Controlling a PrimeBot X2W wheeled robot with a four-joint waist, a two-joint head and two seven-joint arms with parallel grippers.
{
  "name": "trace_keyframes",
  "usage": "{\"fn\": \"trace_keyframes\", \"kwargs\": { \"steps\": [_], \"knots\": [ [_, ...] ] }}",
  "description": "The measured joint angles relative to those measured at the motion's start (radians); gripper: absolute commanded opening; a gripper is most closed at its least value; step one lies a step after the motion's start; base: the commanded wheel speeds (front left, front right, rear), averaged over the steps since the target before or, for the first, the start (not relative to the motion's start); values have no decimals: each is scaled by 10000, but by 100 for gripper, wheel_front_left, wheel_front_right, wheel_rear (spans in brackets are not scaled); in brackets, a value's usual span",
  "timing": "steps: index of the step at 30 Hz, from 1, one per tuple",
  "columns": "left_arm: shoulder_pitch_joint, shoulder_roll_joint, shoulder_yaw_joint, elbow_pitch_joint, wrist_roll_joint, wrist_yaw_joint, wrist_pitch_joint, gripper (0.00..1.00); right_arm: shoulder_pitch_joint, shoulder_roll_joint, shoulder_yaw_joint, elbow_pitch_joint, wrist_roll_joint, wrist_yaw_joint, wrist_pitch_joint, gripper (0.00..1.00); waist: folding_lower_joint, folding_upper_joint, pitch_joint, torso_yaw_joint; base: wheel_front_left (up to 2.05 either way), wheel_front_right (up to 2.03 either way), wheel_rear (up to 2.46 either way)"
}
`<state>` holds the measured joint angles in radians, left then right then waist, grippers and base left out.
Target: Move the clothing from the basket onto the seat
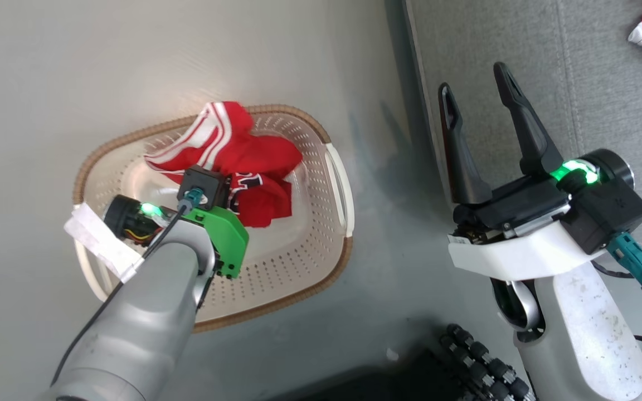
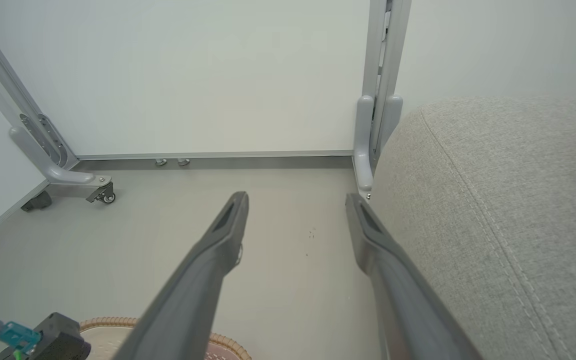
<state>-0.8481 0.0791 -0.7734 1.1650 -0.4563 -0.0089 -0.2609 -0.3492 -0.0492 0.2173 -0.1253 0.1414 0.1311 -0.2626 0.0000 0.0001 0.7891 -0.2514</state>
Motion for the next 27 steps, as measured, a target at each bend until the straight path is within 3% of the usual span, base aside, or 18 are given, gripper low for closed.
{"fn": "trace_keyframes", "kwargs": {
  "steps": [14,27],
  "knots": [
    [2412,324,1097,-3544,268,88,-2,0,1105,2,-522,462,-15,0,374,100,0,0,-2615,687,0,0,0],
    [4011,844,2303,-8019,853,221,-2,0,2114,0,-865,219,-48,0,1032,100,0,0,-4670,1344,0,0,0]
  ]
}}
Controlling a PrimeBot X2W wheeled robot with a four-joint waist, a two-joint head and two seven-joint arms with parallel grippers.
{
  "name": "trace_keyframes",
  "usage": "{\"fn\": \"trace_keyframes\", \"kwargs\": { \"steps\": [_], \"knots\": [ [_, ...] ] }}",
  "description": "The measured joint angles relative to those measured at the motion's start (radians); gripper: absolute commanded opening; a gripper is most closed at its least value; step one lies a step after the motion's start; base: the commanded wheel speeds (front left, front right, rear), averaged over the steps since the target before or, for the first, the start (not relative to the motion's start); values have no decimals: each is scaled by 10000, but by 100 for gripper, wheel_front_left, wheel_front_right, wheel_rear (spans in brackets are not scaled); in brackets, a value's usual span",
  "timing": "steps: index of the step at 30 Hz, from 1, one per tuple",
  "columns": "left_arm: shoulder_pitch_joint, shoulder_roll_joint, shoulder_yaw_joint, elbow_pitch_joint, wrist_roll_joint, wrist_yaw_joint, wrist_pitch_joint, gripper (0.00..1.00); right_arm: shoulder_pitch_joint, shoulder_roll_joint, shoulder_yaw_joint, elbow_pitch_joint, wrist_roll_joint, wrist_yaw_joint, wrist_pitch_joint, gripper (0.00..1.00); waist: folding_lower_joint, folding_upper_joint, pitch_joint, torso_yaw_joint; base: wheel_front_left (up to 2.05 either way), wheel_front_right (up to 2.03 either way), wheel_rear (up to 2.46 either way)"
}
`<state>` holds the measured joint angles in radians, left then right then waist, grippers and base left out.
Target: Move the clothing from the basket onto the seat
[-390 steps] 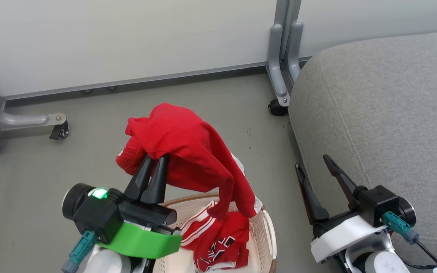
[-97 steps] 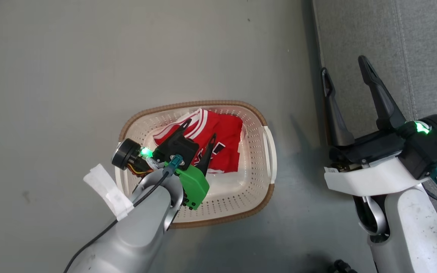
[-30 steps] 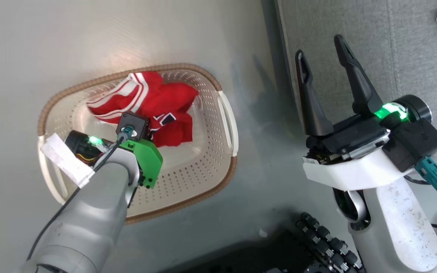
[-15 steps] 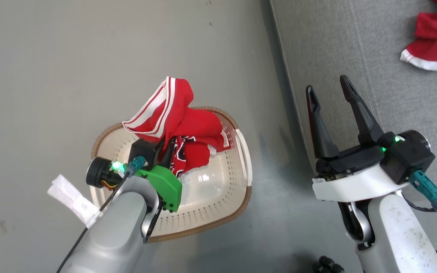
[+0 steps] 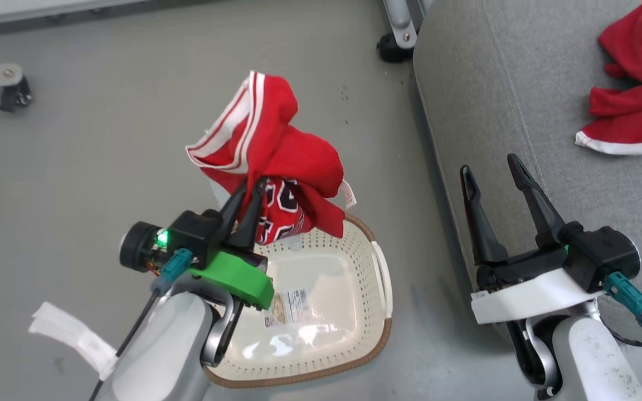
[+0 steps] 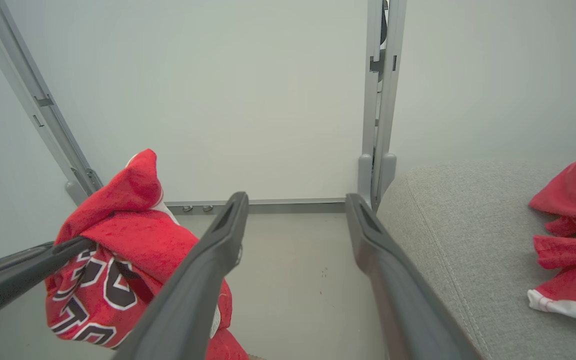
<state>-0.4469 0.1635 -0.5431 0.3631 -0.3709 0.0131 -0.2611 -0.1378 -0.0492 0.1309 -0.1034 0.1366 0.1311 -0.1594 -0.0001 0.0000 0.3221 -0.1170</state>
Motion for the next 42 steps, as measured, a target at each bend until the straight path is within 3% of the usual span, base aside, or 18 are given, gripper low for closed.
{"fn": "trace_keyframes", "kwargs": {
  "steps": [7,17,32,42],
  "knots": [
    [604,67,754,-2132,215,230,-10,0,467,0,-52,-134,-33,0,353,100,0,0,-865,268,0,0,0],
    [1453,190,1327,-4103,460,134,-12,0,1099,-2,69,-261,-73,0,817,100,0,0,-1888,476,0,0,0],
    [3513,449,1089,-5570,468,330,36,0,1964,-23,309,-426,13,0,1317,100,0,0,-2999,400,0,0,0],
    [3787,497,989,-5806,286,385,58,0,2110,-31,376,-587,84,-2,1411,100,0,0,-3073,506,0,0,0]
  ]
}}
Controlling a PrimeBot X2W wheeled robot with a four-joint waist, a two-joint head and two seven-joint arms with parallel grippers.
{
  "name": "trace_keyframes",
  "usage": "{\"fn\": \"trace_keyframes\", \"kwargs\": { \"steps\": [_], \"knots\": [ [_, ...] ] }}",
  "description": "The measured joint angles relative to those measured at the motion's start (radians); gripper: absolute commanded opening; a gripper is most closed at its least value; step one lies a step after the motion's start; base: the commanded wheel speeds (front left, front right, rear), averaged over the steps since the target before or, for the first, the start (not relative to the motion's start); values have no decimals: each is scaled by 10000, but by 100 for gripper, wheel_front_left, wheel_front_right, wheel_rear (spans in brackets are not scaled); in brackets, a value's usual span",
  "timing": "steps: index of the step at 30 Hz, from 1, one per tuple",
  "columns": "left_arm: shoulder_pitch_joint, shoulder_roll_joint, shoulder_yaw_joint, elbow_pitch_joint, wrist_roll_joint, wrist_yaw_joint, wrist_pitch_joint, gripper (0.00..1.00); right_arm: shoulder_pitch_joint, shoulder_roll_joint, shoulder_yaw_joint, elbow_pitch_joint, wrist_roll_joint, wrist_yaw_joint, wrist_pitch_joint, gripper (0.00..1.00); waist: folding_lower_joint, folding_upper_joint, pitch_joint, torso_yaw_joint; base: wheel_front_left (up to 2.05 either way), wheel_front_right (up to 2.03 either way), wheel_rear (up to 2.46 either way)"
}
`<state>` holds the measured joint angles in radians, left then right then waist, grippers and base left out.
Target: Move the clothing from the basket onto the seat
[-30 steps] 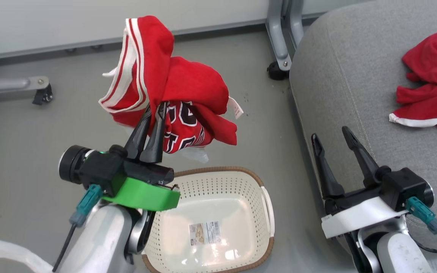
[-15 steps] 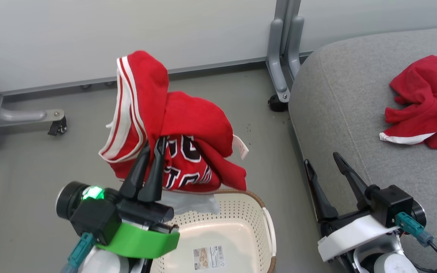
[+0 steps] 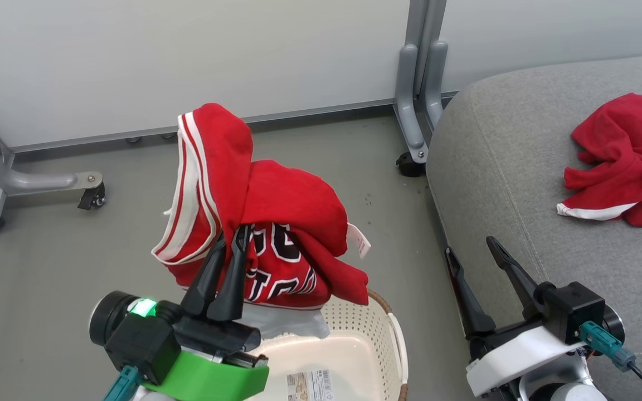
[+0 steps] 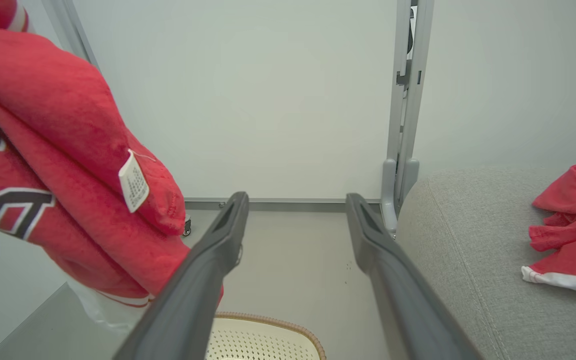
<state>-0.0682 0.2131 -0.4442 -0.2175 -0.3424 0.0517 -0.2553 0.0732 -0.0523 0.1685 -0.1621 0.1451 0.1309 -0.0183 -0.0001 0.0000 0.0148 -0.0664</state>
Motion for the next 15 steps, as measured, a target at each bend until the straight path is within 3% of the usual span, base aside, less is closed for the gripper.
{"fn": "trace_keyframes", "kwargs": {
  "steps": [9,15],
  "knots": [
    [-8,0,8,-31,-4,0,-10,0,-20,-88,265,-4,36,0,35,100,0,0,74,-15,0,0,0],
    [-38,-2,-40,-54,-4,-8,-12,0,-514,-610,1985,92,585,0,263,100,0,0,166,-22,0,0,0]
  ]
}}
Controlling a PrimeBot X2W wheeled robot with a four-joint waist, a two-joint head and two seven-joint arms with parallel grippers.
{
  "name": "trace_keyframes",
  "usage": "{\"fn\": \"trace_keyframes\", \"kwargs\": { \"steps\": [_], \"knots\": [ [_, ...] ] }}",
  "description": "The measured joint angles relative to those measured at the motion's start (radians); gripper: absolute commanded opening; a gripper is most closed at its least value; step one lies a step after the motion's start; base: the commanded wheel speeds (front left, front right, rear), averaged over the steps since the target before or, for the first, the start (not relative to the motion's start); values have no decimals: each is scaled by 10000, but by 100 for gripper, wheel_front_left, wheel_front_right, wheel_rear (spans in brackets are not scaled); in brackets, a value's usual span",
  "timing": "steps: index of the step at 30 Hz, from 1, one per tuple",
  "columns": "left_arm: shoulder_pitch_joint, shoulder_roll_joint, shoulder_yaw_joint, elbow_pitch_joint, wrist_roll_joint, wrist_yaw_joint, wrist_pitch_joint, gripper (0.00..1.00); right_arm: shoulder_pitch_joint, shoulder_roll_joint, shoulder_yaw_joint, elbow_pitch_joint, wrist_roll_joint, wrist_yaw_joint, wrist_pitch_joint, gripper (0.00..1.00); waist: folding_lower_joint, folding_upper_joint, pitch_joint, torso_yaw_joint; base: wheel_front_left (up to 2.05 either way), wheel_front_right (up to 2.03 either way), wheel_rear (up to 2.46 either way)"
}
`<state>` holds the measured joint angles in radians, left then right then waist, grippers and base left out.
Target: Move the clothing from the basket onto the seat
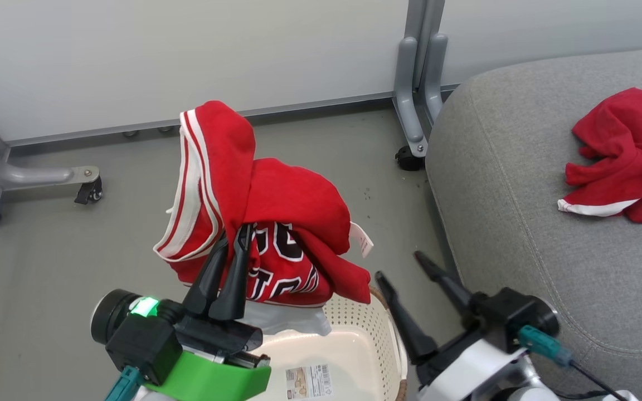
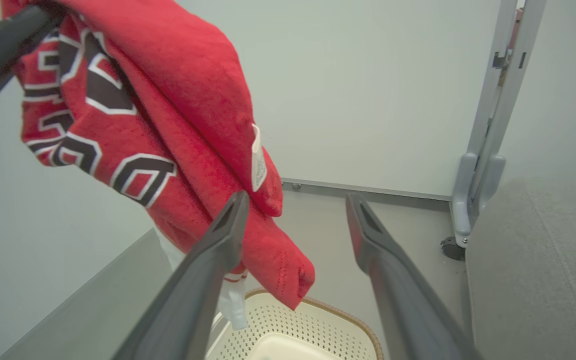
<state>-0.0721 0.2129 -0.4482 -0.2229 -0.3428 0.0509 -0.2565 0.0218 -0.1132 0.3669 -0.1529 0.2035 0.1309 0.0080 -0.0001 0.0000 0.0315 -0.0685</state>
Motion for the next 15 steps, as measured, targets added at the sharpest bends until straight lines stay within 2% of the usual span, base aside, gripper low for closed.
{"fn": "trace_keyframes", "kwargs": {
  "steps": [4,7,15],
  "knots": [
    [-59,-31,-61,-17,0,-27,-2,0,-727,-274,1549,205,677,0,75,100,0,0,145,22,0,0,0],
    [-163,-84,-132,-15,0,-71,-2,0,-1344,-385,2339,449,1051,0,-17,100,0,0,264,64,0,0,0],
    [-404,-236,-395,48,4,-245,-12,0,-3155,-253,3536,1812,1639,-2,-568,100,1,0,513,277,0,0,0]
  ]
}}
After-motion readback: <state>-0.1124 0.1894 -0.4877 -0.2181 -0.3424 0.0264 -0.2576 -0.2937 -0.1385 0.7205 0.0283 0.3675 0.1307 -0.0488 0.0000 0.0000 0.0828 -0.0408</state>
